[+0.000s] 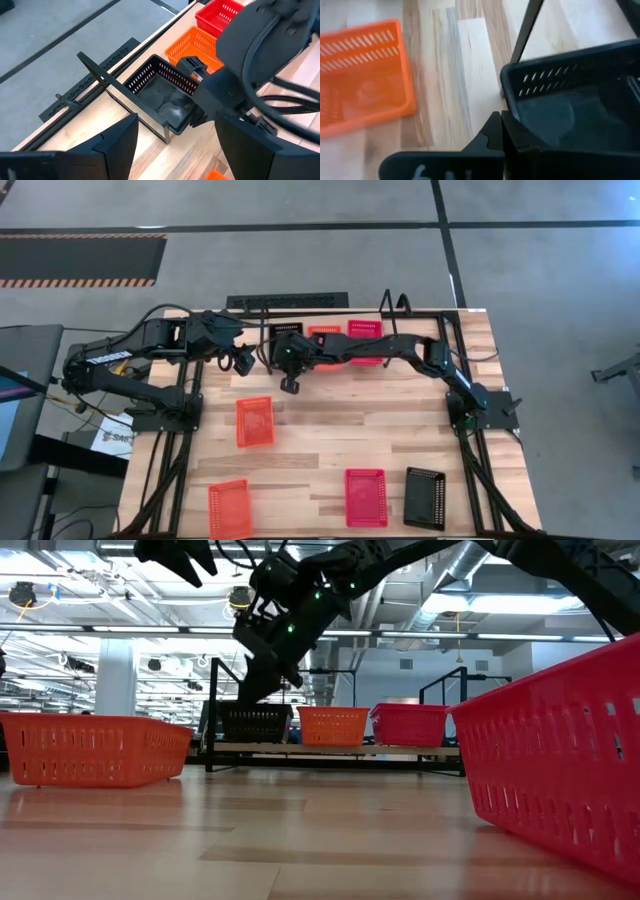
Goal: Stack baskets on shelf by color
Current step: Adjust the black stacked bins on the shelf, then stack the red bin on top of the other red bin on the shelf
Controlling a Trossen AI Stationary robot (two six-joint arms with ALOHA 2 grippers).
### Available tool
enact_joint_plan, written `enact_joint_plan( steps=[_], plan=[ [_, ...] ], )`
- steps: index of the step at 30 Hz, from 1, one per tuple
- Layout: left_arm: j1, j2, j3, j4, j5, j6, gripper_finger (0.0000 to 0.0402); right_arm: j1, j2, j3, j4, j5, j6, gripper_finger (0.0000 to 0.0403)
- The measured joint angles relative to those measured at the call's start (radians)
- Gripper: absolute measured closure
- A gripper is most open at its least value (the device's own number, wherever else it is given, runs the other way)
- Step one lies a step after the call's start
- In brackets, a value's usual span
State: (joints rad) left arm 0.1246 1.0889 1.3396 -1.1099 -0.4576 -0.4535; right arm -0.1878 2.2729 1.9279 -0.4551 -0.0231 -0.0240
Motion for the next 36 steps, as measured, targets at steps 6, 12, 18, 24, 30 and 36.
enact_joint_plan(
  steps=[6, 12, 18, 24, 30, 36],
  plan=[
    [0.0, 0.0, 0.0, 0.0, 0.0, 0.0, 0.015, 0.016, -0.018, 0.178, -0.269, -0.001, 0.042, 0.0403],
    [0.0, 0.0, 0.0, 0.0, 0.0, 0.0, 0.015, 0.055, -0.018, 0.43, -0.778, -0.003, 0.122, 0.0403],
    [0.0, 0.0, 0.0, -0.003, 0.0, 0.0, 0.015, 0.119, -0.104, 0.406, -1.093, 0.002, 0.3, 0.0402],
    [0.0, 0.0, 0.0, -0.004, 0.0, 0.0, 0.015, 0.22, -0.159, 0.401, -1.111, 0.003, 0.396, 0.0402],
    [0.0, 0.0, 0.0, -0.007, 0.001, 0.001, 0.015, 0.328, -0.199, 0.399, -1.115, 0.045, 0.533, 0.0401],
    [0.0, 0.0, 0.0, -0.007, 0.001, 0.004, 0.015, 0.424, -0.267, 0.323, -1.114, 0.087, 0.716, 0.04]
  ],
)
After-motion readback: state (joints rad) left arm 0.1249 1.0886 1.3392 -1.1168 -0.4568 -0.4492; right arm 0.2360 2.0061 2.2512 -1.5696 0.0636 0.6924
